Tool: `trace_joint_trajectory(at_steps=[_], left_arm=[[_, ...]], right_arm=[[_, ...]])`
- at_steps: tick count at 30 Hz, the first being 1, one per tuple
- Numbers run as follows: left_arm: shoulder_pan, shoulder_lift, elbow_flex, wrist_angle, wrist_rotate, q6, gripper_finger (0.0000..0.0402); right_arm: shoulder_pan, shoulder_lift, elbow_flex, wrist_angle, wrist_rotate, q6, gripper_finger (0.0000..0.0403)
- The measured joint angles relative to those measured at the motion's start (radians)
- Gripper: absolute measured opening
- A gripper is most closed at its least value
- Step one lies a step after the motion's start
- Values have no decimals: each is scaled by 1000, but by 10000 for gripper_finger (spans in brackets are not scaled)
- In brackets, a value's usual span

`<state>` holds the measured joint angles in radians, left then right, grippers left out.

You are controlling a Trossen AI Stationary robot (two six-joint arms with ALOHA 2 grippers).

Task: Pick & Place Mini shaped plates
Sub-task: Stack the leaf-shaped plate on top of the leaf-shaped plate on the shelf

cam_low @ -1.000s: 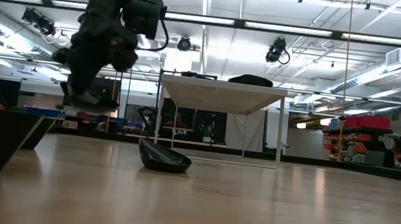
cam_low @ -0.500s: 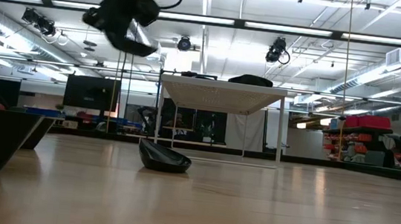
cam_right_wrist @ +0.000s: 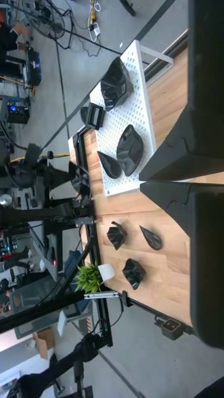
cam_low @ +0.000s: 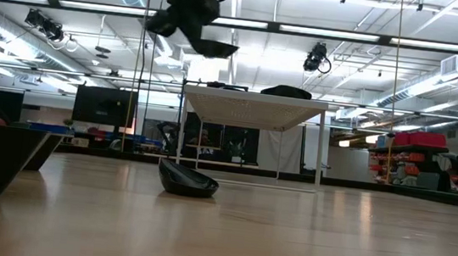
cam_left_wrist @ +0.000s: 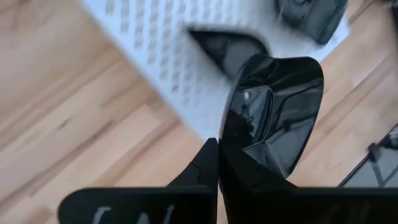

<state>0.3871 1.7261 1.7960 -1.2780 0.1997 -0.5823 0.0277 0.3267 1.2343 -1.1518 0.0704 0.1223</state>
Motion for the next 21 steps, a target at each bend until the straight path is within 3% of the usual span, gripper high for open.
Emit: trace_joint_trajectory(at_steps=[13, 21], left_arm=[[15, 243, 311, 59, 98, 44, 5], [15, 333, 380, 112, 150, 44, 17]], right_arm=[[0, 0, 0, 0, 0, 0, 19], [0, 0, 0, 0, 0, 0, 19]])
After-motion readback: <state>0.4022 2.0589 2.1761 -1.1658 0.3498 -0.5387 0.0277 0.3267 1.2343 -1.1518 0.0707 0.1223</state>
